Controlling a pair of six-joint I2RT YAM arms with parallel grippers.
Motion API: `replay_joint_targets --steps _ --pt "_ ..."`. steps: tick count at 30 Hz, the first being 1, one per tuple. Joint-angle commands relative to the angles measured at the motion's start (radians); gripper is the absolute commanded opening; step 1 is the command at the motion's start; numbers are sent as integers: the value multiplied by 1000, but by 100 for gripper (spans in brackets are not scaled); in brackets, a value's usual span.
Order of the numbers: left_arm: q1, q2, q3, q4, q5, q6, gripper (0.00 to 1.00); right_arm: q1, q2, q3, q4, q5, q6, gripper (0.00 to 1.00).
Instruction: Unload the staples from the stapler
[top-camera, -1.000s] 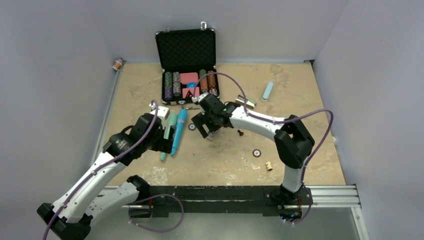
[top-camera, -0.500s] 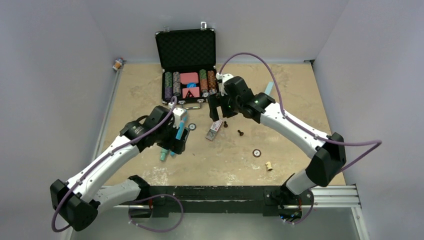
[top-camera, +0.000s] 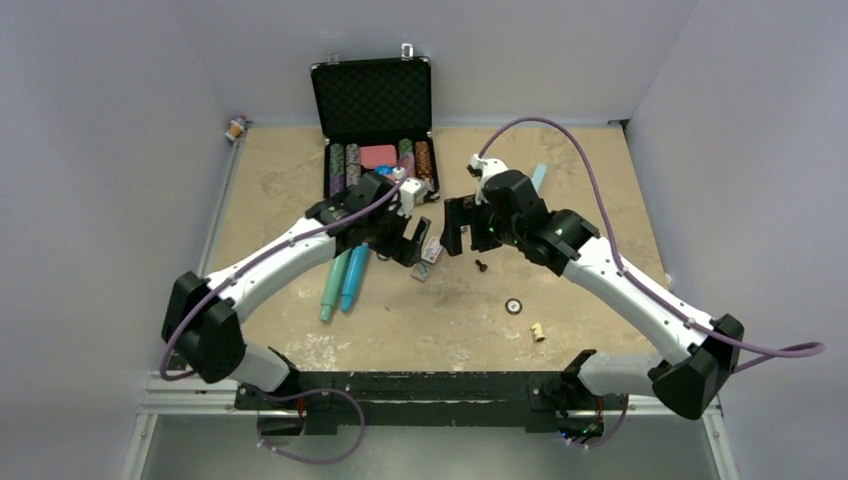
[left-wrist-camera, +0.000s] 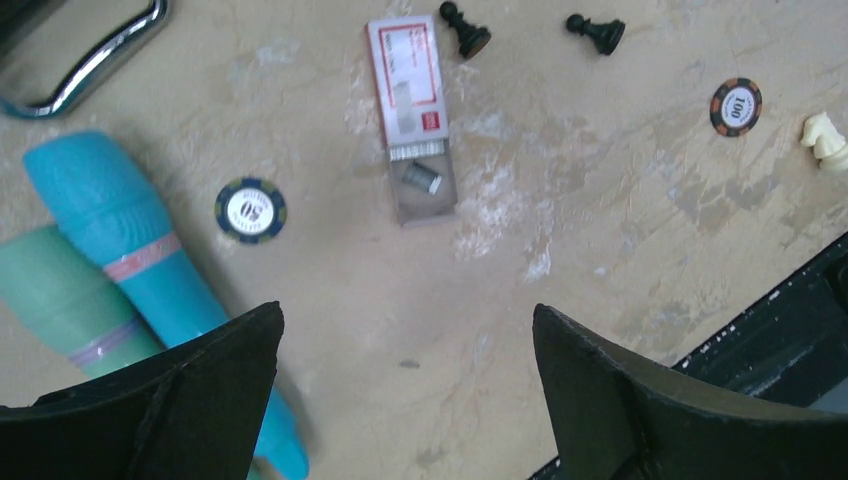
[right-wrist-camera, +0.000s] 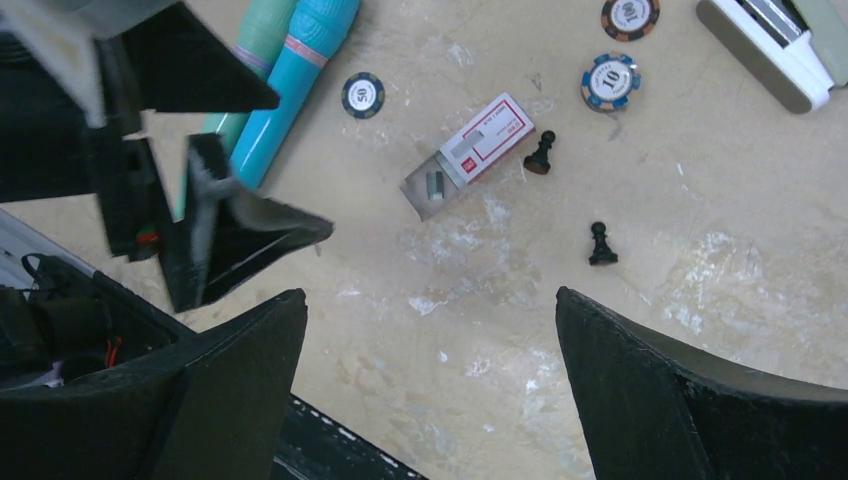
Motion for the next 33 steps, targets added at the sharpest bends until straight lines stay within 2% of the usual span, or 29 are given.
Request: replay_joint_targets --steps 1,7,13,22,27,33 --pt "-78 139 127 102 -50 108 98 -4 -79 -47 -24 20 47 99" --pt "-93 336 216 107 -103 115 95 -4 -151 -92 -51 27 68 99" --pt "-93 475 285 59 -89 81 93 -4 -196 -116 -61 14 79 99" --pt "-94 568 313 48 -113 37 87 -4 -175 -106 -58 -18 57 99" --pt "-101 568 275 97 -113 17 86 -4 -131 -70 -62 -37 32 99" --pt "-103 596 293 106 -100 12 78 -4 -102 -41 -70 -48 9 99"
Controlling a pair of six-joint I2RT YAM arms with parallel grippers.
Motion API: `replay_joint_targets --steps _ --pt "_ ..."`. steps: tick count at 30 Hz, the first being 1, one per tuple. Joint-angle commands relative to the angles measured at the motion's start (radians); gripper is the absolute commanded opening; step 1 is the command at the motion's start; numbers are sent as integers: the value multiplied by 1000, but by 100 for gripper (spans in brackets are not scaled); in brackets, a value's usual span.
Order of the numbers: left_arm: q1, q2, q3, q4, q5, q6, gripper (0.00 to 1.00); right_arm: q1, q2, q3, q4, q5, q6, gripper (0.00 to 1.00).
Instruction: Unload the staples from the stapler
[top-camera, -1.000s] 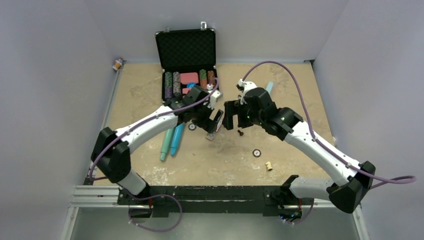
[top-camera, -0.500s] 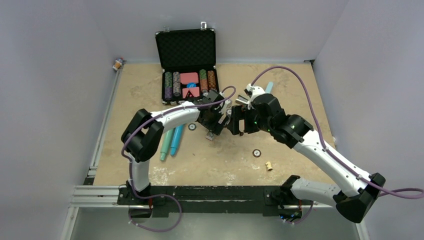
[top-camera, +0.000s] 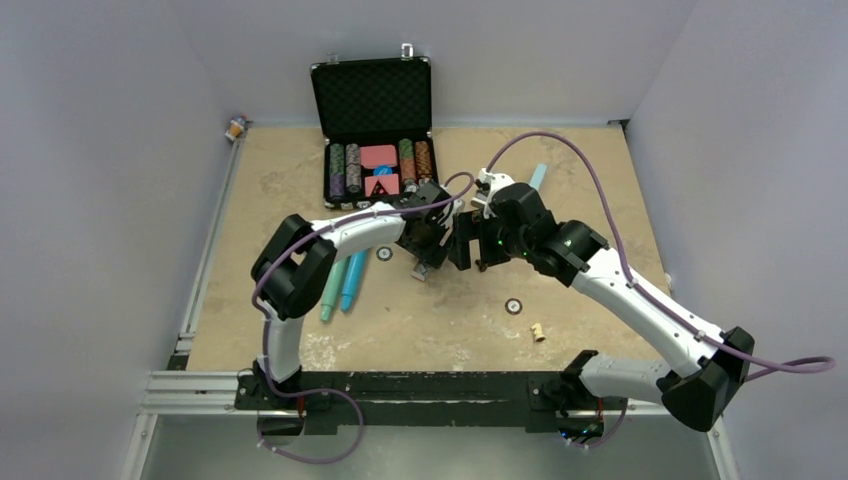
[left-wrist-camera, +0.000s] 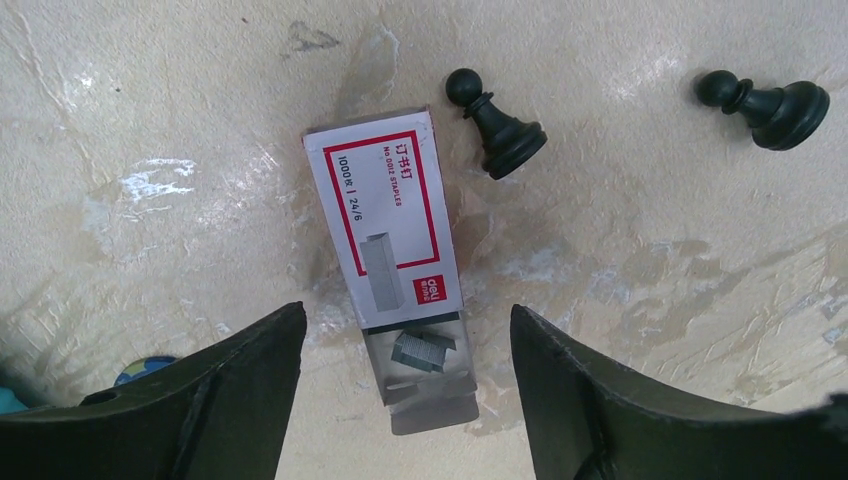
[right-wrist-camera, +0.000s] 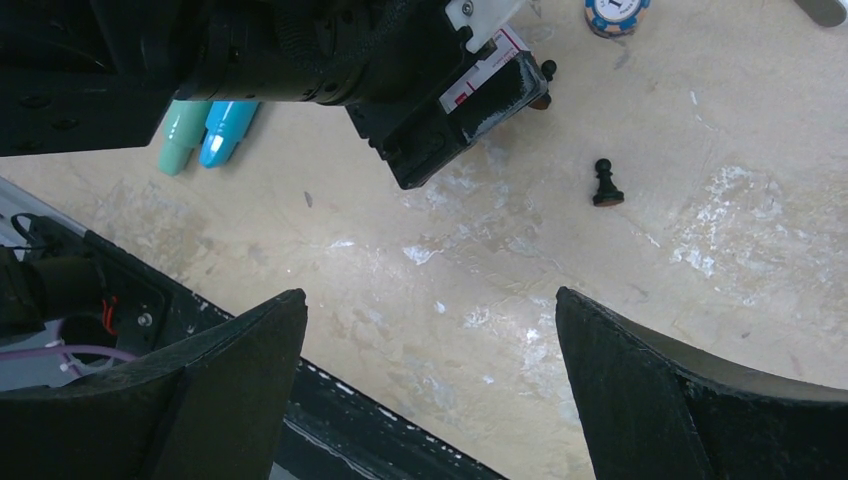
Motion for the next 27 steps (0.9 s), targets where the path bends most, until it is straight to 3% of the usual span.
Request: replay_joint_targets --steps 1,10,15,27 --pt "-5 30 25 34 2 -18 76 -2 2 65 -15 -21 -31 99" --pt "-5 69 33 30 15 -23 64 -2 -11 66 -30 -29 -15 99" --pt "-5 78 33 27 14 -25 48 -3 -16 57 -30 -28 -7 99" --pt "-5 -94 -139 30 41 29 44 -3 6 79 -4 -57 2 99"
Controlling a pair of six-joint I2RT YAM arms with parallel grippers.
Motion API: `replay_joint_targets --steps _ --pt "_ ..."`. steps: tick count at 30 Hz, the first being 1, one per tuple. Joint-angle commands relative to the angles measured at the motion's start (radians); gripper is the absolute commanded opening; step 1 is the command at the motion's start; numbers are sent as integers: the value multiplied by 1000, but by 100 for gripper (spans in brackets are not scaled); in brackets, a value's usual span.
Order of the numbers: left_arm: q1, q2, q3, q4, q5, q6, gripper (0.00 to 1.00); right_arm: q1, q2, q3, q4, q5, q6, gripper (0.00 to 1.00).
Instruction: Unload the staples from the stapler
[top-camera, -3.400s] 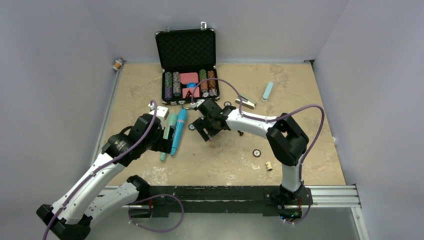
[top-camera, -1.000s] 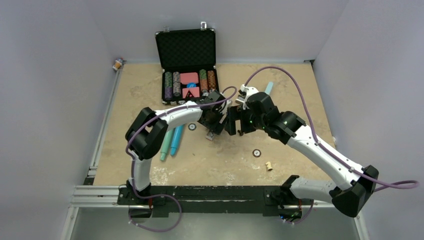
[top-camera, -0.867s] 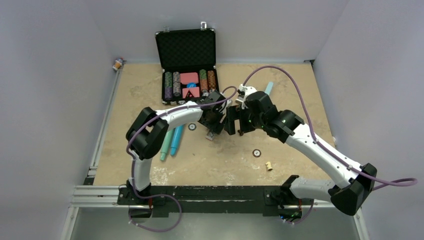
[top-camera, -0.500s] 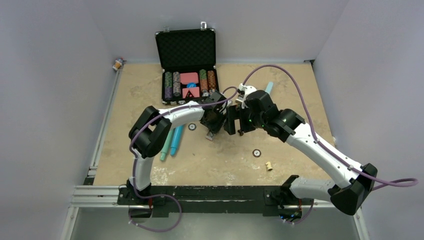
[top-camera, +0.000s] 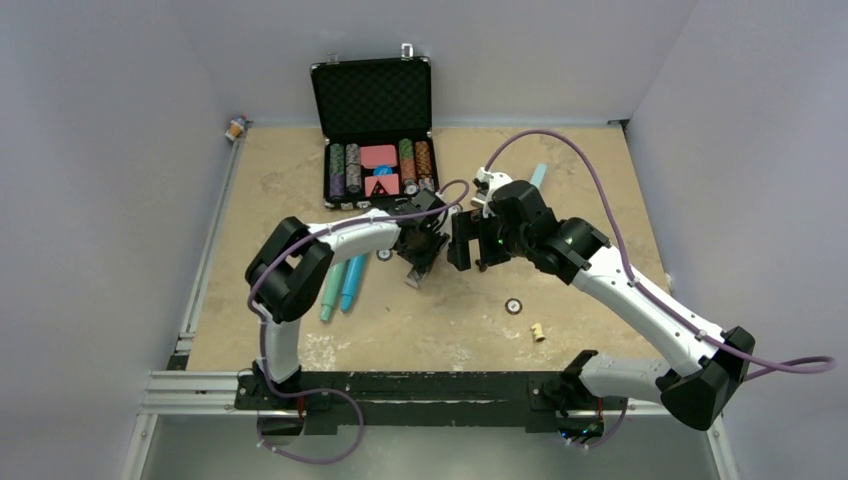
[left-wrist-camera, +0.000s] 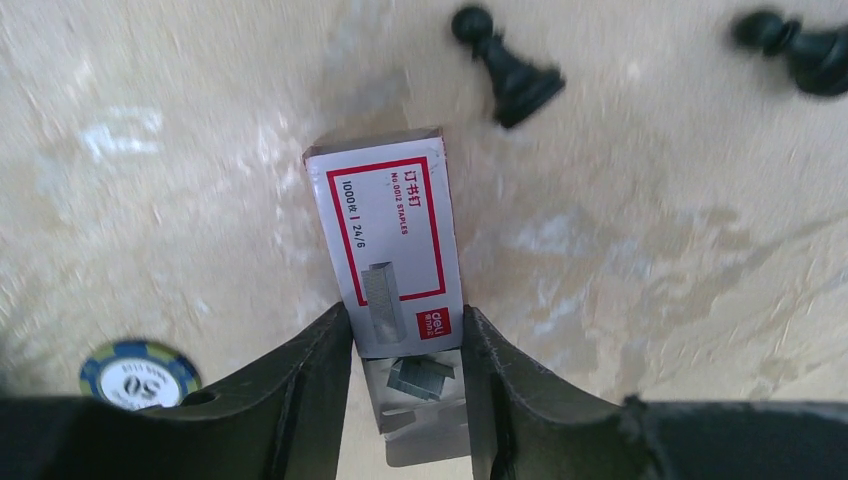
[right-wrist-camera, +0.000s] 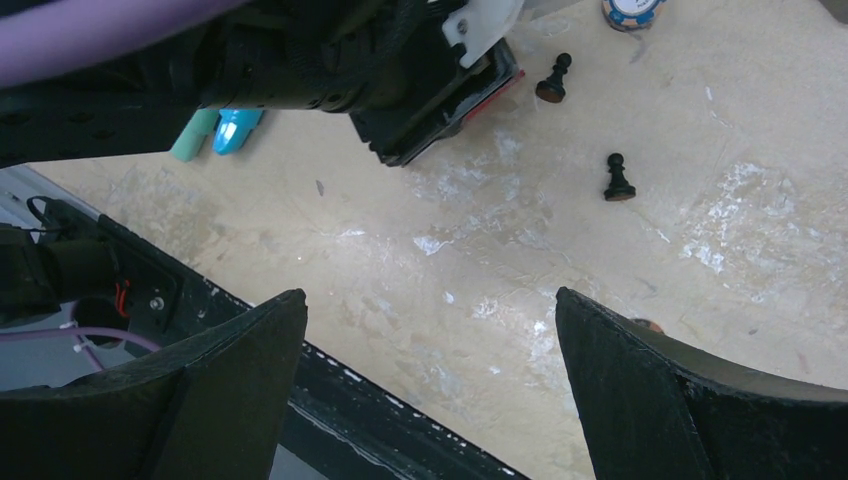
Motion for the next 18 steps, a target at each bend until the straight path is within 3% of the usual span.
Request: replay_joint_targets --steps 1,13,18 --pt "-5 -113 -98 -29 40 54 45 -3 -6 49 32 -28 16 99" --pt "-25 -298 -226 -139 196 227 50 -3 -12 36 86 -73 88 99" --pt "-61 -304 -232 -150 233 250 52 -3 -49 7 98 -65 110 99"
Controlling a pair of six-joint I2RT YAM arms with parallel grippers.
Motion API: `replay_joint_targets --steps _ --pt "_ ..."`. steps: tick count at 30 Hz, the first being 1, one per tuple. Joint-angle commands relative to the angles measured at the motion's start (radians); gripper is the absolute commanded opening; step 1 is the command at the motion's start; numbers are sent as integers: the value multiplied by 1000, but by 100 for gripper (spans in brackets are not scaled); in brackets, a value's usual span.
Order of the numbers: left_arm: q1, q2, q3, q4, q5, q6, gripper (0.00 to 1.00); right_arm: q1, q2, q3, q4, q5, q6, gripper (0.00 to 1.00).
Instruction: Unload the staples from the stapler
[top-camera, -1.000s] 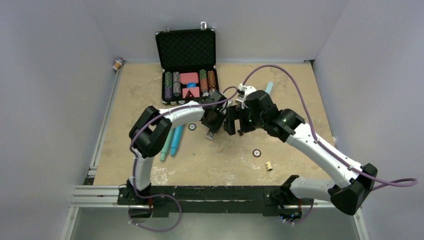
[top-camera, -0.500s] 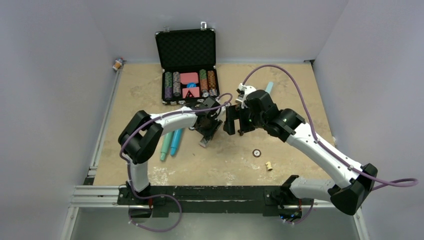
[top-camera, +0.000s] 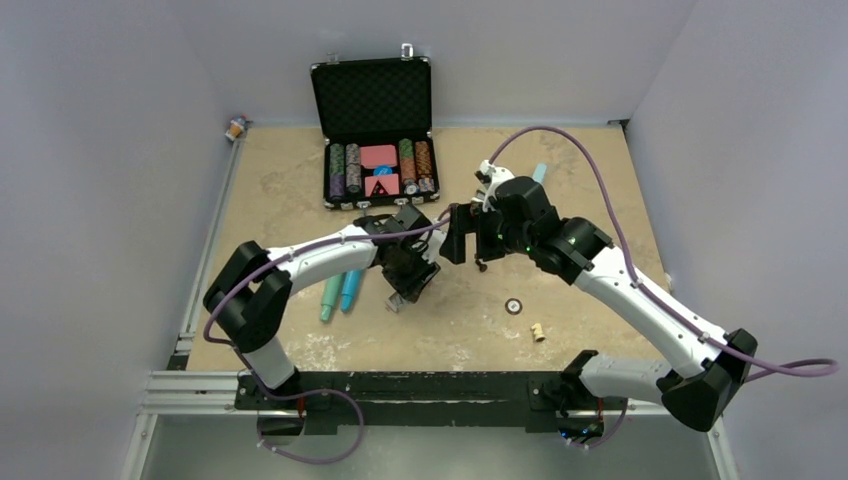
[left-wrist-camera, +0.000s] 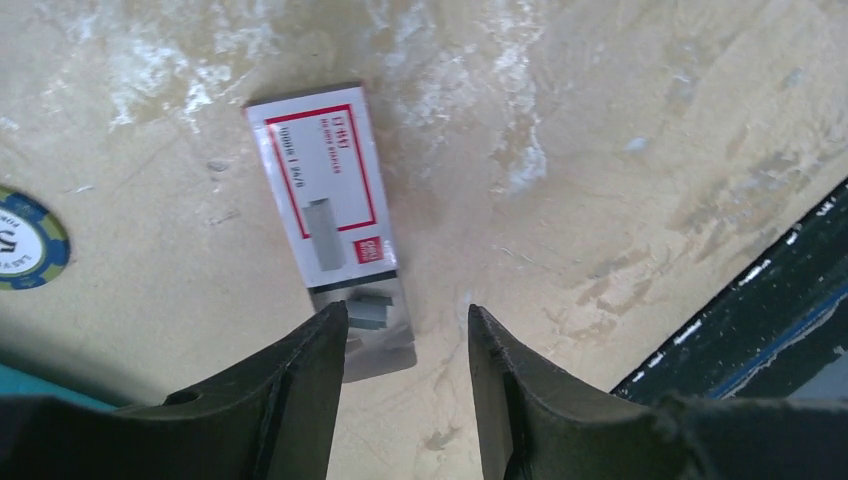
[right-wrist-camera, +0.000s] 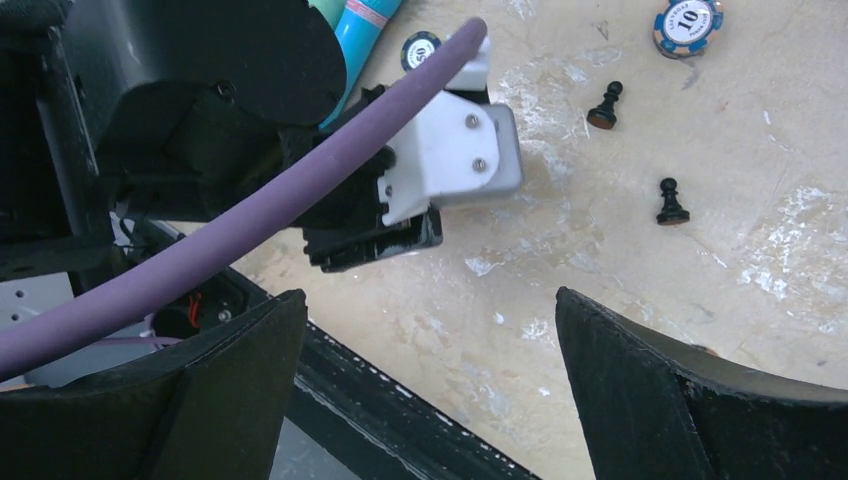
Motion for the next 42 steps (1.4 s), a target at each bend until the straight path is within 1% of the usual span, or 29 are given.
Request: replay_joint_targets --steps 1,4,6,8,11,13,15,18,20,21,22,26,29,32,35,42 --pt "-43 -18 0 -6 69 67 53 -4 -54 -15 44 -13 42 99" --pt "-77 20 37 -32 39 86 54 -4 -72 -31 42 -16 54 99" --pt "-94 30 72 -54 -16 69 54 -4 -88 -41 36 -14 62 99" --pt "-87 -5 90 -40 -53 14 56 -4 -113 -51 31 -10 69 99" --pt "-76 -75 76 29 -96 -100 59 -4 -150 -69 24 -5 83 99" --pt "-61 -90 82 37 -164 -179 58 -3 -174 -80 20 0 98 99" --pt "-38 -77 103 21 -223 -251 52 -4 -195 -86 15 7 109 99" --pt "3 -49 125 -8 -303 -365 37 -4 -215 -88 8 16 118 99" --pt "29 -20 158 -60 -366 -451 20 -3 -223 -87 1 19 120 99" --pt "41 -2 175 -78 -378 -476 14 -4 -225 -87 -3 19 122 99" --pt "43 15 189 -91 -391 -485 10 -4 -230 -88 -6 19 123 99" --pt "45 98 228 -141 -439 -514 4 -4 -245 -98 -12 12 128 99" --pt "46 152 230 -157 -441 -557 2 -4 -260 -96 -28 16 129 99" --pt "58 197 196 -113 -374 -598 2 -4 -281 -97 -43 17 133 99" --pt "57 238 186 -101 -347 -624 0 -4 -301 -101 -57 22 135 99" --pt "27 250 182 -62 -269 -586 0 -4 -317 -122 -60 26 132 99"
